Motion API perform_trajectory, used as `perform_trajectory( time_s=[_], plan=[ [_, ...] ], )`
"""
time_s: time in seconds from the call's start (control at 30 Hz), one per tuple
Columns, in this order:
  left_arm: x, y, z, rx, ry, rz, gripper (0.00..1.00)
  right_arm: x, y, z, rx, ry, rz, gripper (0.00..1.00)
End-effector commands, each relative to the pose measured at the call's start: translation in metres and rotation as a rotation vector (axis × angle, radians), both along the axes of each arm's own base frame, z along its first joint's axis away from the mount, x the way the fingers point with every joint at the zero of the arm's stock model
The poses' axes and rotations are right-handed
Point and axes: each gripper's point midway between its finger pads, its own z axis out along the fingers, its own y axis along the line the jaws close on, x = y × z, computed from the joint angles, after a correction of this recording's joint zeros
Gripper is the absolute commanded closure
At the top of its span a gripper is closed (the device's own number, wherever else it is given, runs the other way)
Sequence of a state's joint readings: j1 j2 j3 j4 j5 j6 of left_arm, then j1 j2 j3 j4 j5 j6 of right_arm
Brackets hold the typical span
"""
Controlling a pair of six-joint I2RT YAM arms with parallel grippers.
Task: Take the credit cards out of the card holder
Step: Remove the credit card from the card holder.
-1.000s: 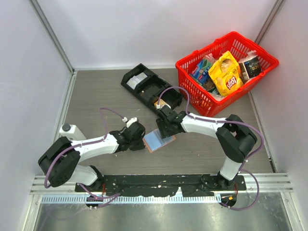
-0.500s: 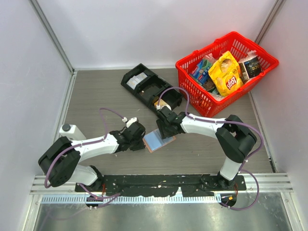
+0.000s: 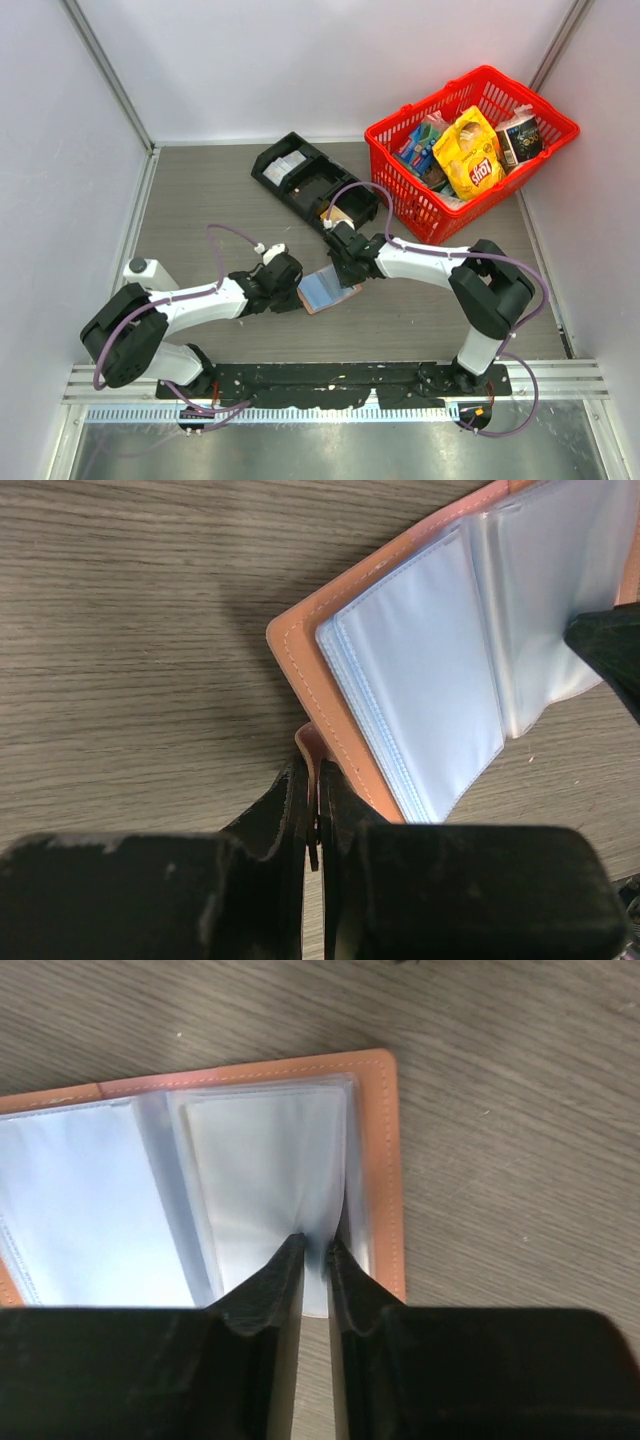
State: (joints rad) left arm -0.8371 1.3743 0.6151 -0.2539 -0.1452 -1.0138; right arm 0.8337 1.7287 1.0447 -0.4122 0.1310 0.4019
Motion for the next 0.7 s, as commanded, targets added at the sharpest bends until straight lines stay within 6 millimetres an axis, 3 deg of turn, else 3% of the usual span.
perform_trajectory(
  time_s=[0.0, 0.3, 0.53, 0.67],
  plan=[
    [0.003, -0.006, 0.000, -0.010, -0.008, -0.007, 0.95, -0.007, 0.013, 0.016, 0.065, -0.010, 0.018, 0.84],
    [0.003, -0.005, 0.001, -0.011, -0.011, -0.004, 0.95, -0.009, 0.025, 0.043, 0.136, -0.029, 0.042, 0.96],
    [0.005, -0.001, 0.011, -0.053, -0.056, 0.032, 0.94, -0.034, 0.065, 0.052, 0.256, 0.023, 0.126, 0.97],
    [0.006, 0.009, 0.020, -0.078, -0.097, 0.097, 0.86, -0.046, 0.089, 0.056, 0.288, 0.030, 0.175, 0.95]
  ],
)
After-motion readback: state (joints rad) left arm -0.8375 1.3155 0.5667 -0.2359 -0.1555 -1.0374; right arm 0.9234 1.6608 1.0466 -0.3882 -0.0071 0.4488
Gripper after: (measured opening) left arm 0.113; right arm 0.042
